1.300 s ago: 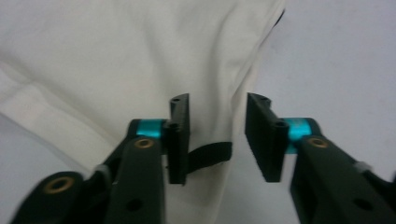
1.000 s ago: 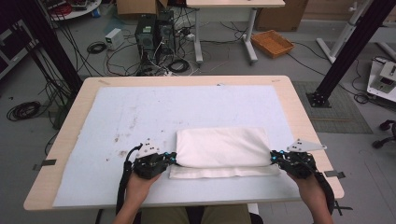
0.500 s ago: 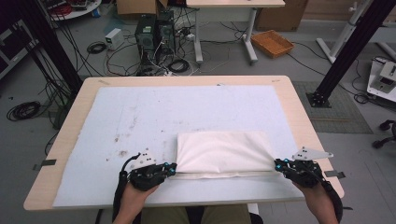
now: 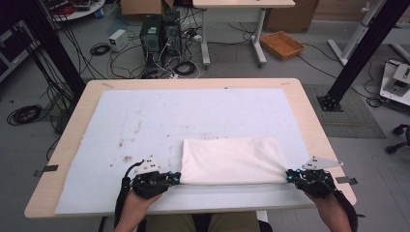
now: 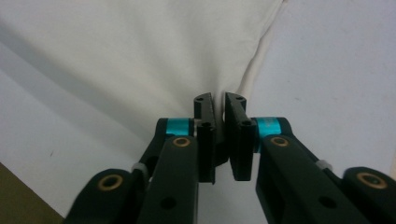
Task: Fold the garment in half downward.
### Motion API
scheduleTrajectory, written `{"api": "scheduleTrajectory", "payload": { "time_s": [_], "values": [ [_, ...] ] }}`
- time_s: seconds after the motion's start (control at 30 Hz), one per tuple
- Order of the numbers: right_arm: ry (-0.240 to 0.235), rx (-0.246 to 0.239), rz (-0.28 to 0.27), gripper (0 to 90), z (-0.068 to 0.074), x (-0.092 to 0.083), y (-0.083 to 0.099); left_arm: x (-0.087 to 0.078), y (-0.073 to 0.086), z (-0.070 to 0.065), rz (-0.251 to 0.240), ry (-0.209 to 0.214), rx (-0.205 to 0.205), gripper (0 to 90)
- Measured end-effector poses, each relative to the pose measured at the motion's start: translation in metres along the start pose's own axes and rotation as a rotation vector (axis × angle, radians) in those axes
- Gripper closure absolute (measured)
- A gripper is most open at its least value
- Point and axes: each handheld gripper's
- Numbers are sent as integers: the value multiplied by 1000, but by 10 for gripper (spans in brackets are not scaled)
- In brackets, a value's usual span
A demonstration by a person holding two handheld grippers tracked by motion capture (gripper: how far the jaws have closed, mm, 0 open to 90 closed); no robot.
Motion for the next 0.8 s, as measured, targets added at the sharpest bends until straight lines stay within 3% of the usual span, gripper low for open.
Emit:
{"api": "scheduleTrajectory", "payload": {
  "time_s": [0.03, 0.07, 0.1, 0.13, 0.2, 0.23, 0.33, 0.5, 0.67, 0.8],
  "values": [
    [0, 0, 0, 784, 0, 0, 0, 0, 0, 0, 0, 0, 0, 713],
    [14, 28, -35, 652, -2, -3, -1, -1, -1, 3, -25, -14, -26, 642],
    [14, 28, -35, 652, -2, -3, -1, -1, -1, 3, -25, -14, -26, 584],
    [16, 38, -62, 608, -4, -5, -1, -2, -1, 3, -41, -33, -30, 584],
    [47, 79, -126, 442, -7, -7, -3, -2, -2, 5, -63, -49, -38, 469],
    [53, 82, -137, 411, -9, -6, -5, -3, -4, 5, -86, -73, -44, 439],
    [79, 83, -164, 319, -12, -2, -11, -4, -8, 7, -102, -93, -38, 380],
    [84, 81, -197, 282, -15, 4, -24, -3, -17, 14, -137, -142, -42, 267],
    [91, 130, -208, 210, -26, 18, -42, -2, -24, 21, -149, -143, -20, 265],
    [83, 128, -205, 210, -28, 23, -46, -3, -24, 25, -146, -161, -8, 265]
  ]
}}
Point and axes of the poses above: each handheld gripper's, and its own axes: x roughly forward along the jaws, y roughly out of its underside, z roughly to its left, and after that the axes turned 11 degrees about z, right-handed
